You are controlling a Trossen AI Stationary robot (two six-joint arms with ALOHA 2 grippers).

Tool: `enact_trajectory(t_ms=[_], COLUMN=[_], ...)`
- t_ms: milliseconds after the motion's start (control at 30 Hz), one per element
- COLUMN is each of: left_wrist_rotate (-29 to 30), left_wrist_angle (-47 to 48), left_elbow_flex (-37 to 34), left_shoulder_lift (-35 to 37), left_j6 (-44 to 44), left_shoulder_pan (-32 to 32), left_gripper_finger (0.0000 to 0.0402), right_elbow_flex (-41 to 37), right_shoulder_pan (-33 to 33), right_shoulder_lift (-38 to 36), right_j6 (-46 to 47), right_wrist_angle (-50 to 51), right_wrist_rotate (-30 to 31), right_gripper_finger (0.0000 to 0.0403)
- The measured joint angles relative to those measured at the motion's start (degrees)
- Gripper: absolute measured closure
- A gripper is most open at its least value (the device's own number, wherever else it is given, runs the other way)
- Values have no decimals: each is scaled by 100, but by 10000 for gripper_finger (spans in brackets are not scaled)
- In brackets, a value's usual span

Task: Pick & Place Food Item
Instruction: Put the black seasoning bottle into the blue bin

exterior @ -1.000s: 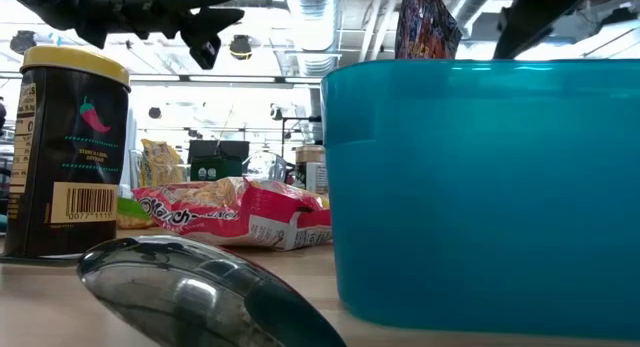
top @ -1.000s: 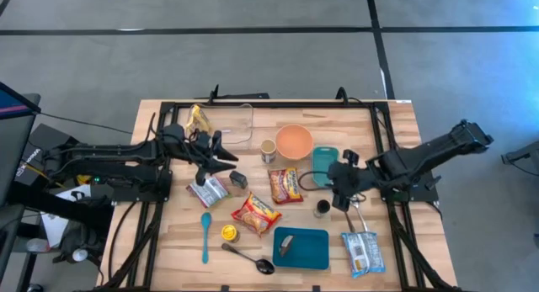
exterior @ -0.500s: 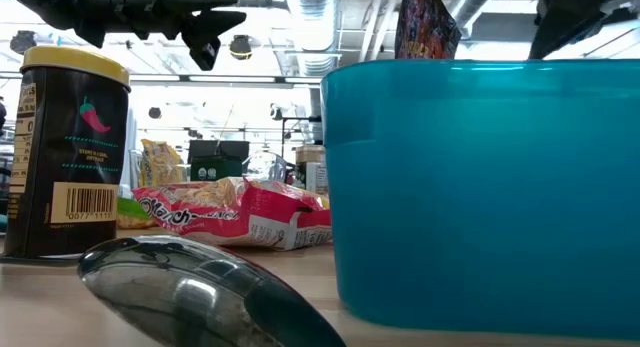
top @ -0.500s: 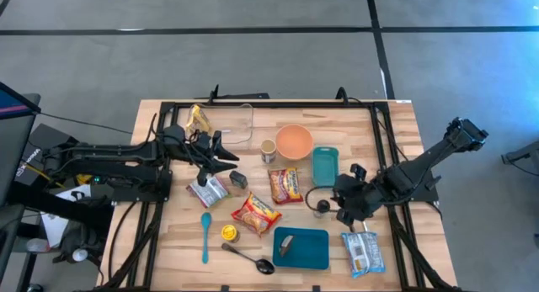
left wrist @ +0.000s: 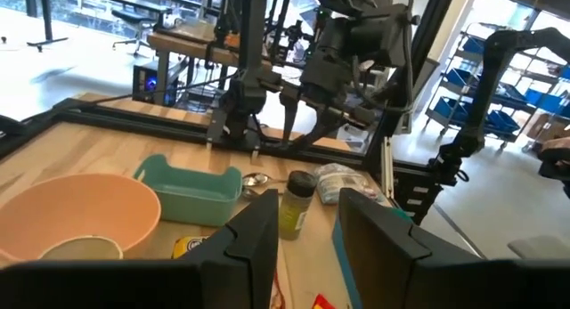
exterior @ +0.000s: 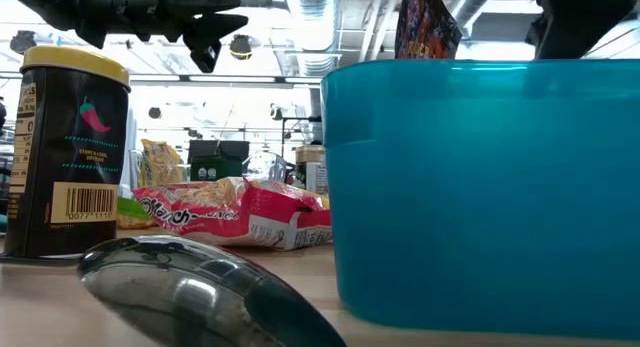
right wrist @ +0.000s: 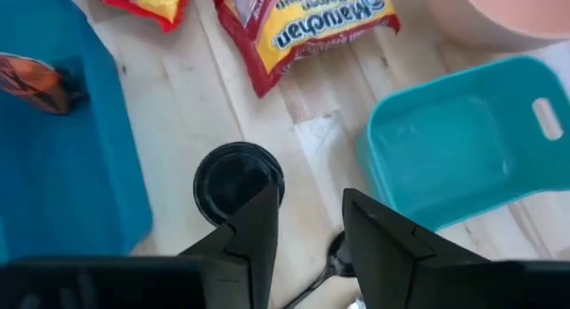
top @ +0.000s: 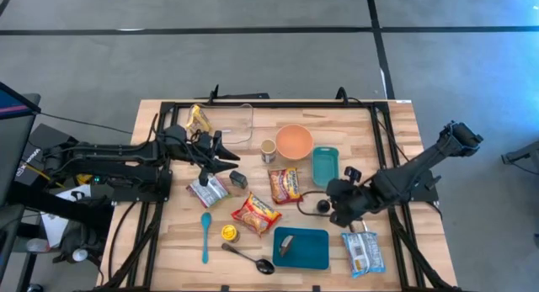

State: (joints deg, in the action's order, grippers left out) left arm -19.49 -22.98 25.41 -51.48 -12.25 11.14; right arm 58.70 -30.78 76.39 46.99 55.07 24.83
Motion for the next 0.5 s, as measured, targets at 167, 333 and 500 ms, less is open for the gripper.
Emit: enact_trajectory(t_ms=[167, 333, 500], left_wrist_rotate=[0, -2, -2], left_wrist_angle=[4, 3, 2], left_elbow_flex=[0, 0, 0], left_shoulder_lift=[-2, -2, -2], left_j6=[0, 0, 0], left_shoulder_pan=[0, 0, 0], left_gripper_finger=[286, 286, 286], right_elbow_flex=[0, 0, 0], right_shoulder_pan=[217, 367, 479], right_shoulder_lift=[-8, -8, -8], right_j6=[3, 168, 130], right_wrist_angle=[-48, -129, -465], right_wrist_rotate=[-245, -587, -1020], right_gripper_finger=[249, 181, 125])
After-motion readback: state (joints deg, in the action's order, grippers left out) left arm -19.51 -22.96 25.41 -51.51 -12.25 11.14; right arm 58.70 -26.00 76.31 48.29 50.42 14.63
